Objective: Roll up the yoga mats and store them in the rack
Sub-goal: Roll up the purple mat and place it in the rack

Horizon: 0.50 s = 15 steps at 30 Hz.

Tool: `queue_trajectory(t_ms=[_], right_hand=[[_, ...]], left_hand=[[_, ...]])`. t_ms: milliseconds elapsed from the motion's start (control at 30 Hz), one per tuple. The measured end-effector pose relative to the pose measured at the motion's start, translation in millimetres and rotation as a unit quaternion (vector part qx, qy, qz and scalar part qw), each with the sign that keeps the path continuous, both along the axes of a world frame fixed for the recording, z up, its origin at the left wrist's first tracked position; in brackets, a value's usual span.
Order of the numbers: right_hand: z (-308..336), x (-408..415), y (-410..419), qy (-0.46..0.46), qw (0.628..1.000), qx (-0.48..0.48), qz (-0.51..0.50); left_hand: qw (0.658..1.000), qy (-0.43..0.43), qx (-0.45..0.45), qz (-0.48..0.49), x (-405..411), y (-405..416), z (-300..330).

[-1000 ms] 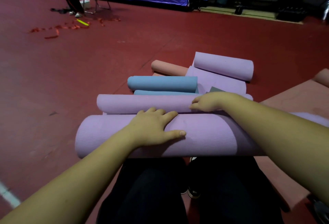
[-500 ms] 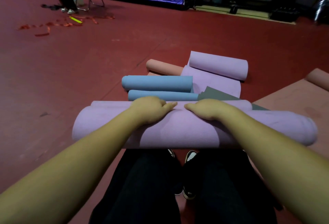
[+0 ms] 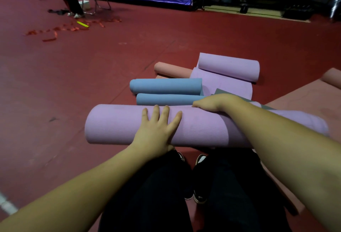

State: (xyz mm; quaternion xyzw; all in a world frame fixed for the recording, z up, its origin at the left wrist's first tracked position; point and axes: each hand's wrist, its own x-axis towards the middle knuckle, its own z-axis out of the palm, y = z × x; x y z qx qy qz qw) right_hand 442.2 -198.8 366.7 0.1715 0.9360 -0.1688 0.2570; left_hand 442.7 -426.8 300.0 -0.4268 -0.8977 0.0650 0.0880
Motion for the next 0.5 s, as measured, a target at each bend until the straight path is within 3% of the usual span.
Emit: queue_trajectory(t_ms=[367,500], right_hand=[[-3.9,29.3,2.5,-0.059,0.996,-0.025,0.070],[-8.5,22.3,7.3,-0.003,0.999,-0.009,0.053]], left_hand=[[0.999,0.022,0.025,-0.041,41.9,-26.9,15.7],[1.000,-0.013,0.001,-0.024,32.3,-21.9,19.8]])
